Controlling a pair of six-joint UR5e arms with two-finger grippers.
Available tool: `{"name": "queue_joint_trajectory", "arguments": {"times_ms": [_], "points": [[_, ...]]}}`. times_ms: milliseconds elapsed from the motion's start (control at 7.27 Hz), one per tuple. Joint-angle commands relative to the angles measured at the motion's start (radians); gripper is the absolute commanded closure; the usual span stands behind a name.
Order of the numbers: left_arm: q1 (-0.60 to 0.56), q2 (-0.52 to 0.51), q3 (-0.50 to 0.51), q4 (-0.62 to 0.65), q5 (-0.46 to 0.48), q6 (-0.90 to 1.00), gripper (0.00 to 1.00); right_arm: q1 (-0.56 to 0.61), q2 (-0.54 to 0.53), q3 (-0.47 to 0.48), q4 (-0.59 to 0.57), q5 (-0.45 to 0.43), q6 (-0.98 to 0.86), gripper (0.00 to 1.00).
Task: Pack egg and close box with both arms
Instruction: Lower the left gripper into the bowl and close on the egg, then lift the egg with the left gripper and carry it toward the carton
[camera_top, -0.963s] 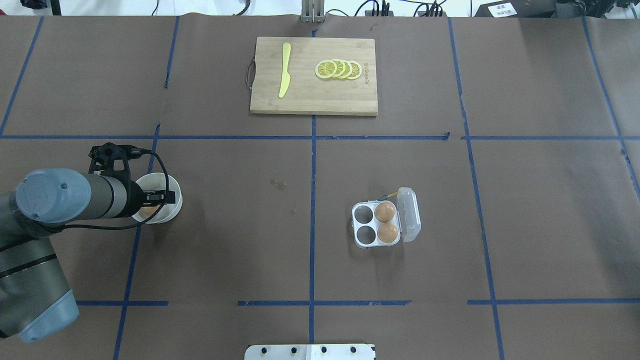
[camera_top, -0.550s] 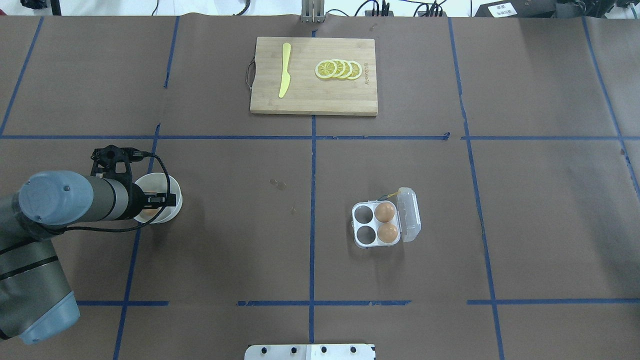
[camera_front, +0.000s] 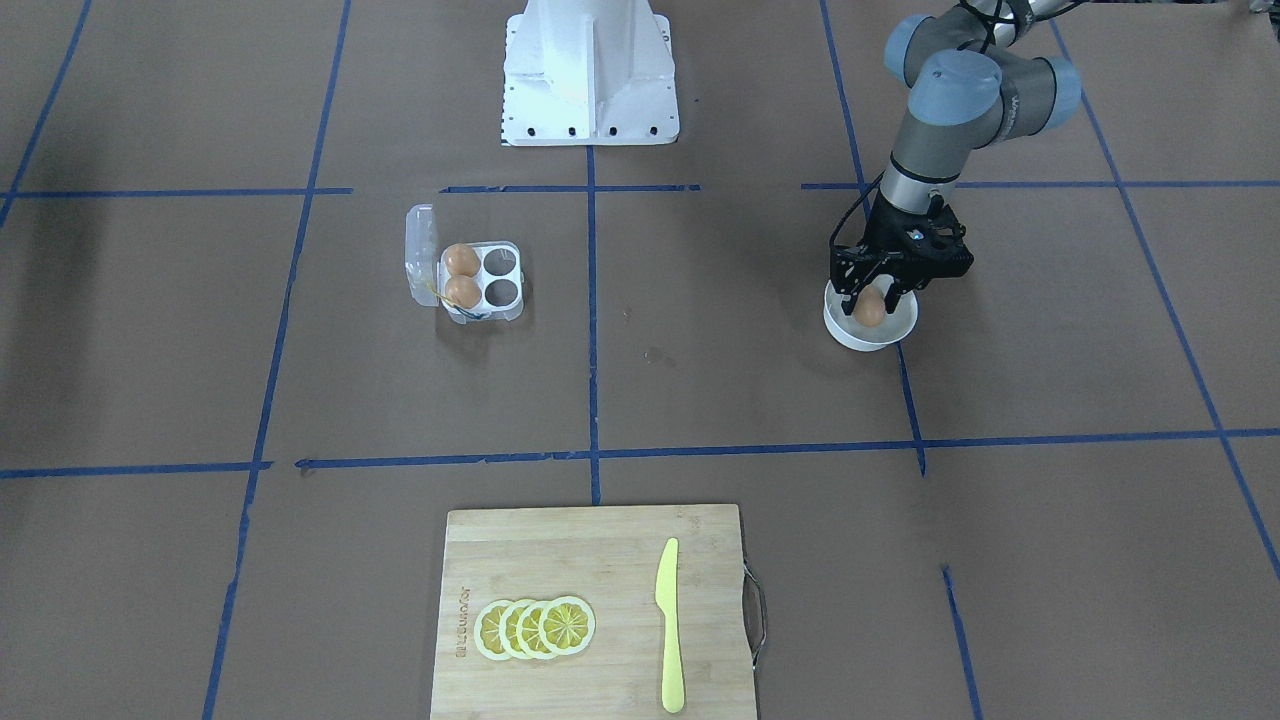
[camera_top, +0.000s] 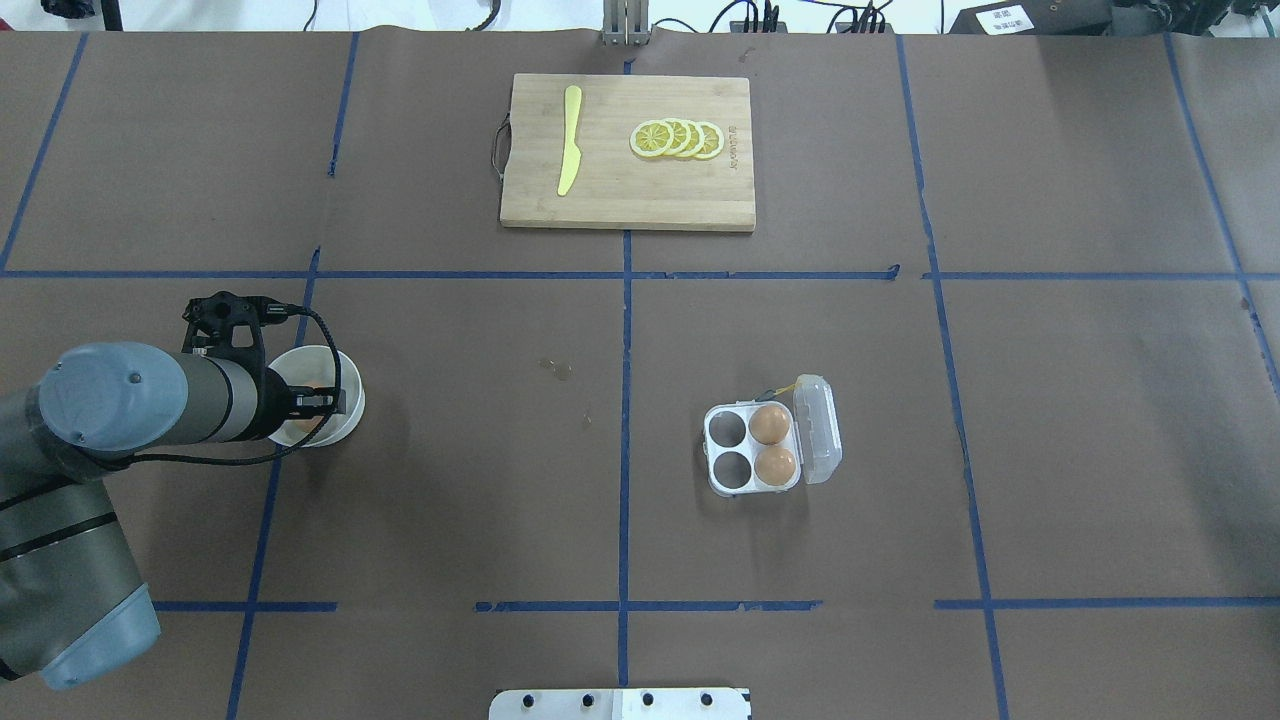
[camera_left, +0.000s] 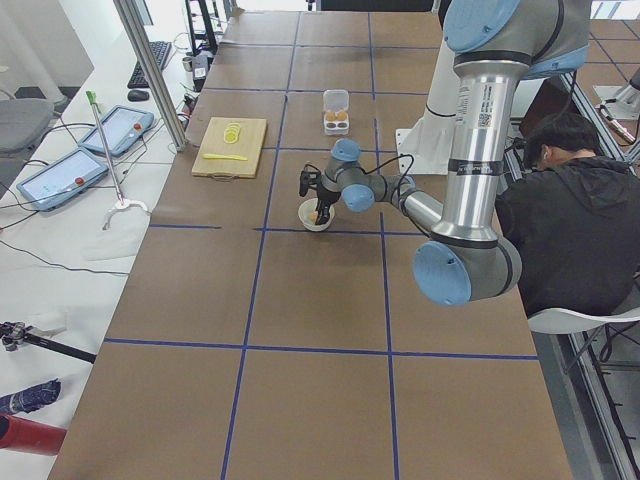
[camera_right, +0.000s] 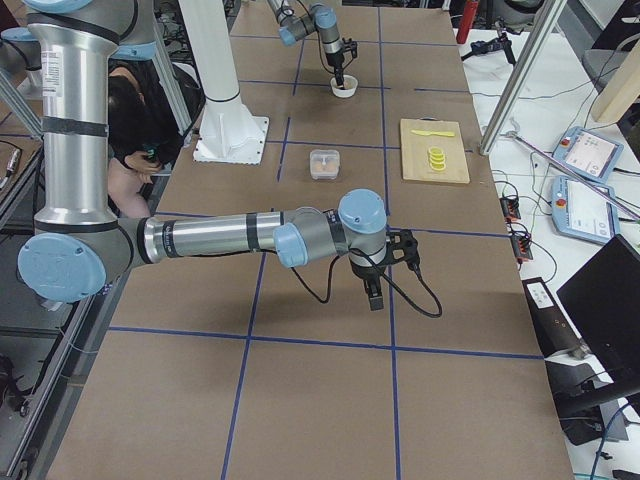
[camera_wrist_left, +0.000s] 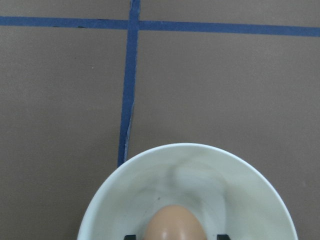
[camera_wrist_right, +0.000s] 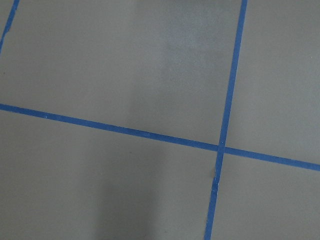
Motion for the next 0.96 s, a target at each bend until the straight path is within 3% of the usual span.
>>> {"name": "queue_joint_trajectory", "arguments": {"times_ms": [0,138,550,825], "points": [[-0.001,0.002,-0.005,0.000,0.000,0.004,0.94,0.000,0.000,0.000,0.000,0.000,0.000,0.00],[-0.011,0.002,-0.024,0.000,-0.002,0.038,1.00,0.000,0.000,0.000,0.000,0.000,0.000,0.00],[-0.082,0.013,-0.116,-0.001,0.000,0.150,1.00,0.000,0.002,0.000,0.000,0.000,0.000,0.00],[-0.097,-0.065,-0.133,-0.006,0.003,0.240,1.00,0.000,0.002,0.000,0.000,0.001,0.002,0.00]]}}
